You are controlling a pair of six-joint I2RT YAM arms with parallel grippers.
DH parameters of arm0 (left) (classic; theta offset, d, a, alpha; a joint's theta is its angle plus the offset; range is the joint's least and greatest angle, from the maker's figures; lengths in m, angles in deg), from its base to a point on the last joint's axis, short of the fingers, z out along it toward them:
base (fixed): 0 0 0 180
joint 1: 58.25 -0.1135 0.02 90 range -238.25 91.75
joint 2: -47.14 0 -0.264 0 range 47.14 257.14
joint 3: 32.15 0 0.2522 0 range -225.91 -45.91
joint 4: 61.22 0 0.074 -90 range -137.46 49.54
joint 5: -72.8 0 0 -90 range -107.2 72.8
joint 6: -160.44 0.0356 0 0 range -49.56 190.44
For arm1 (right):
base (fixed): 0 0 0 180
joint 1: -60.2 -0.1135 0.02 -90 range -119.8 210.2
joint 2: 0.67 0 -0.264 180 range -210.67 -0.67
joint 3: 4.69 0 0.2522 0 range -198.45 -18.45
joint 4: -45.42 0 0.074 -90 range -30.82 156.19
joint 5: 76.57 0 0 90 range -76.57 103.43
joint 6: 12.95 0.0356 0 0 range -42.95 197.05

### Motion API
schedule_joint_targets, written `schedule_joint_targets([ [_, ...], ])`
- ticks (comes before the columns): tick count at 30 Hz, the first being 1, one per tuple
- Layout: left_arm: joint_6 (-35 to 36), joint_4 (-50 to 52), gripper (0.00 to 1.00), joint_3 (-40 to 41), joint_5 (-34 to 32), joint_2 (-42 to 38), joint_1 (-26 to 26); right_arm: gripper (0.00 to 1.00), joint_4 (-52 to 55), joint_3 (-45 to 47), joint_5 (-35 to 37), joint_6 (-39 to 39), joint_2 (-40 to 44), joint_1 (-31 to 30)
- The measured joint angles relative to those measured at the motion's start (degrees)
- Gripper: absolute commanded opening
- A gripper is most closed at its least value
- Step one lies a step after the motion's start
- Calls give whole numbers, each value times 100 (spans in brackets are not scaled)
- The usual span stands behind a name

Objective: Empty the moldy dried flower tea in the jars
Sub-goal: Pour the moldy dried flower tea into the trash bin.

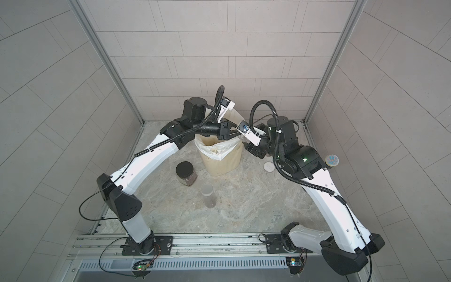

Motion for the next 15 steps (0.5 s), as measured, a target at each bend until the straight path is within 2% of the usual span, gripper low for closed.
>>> schedule_joint_targets([
  [5, 302, 389, 18, -162, -247, 31, 2, 42, -2, 0, 358, -140, -114, -184],
  [15, 566, 767, 5, -442, -490, 192, -31, 50, -120, -33, 446, -251, -378, -188],
])
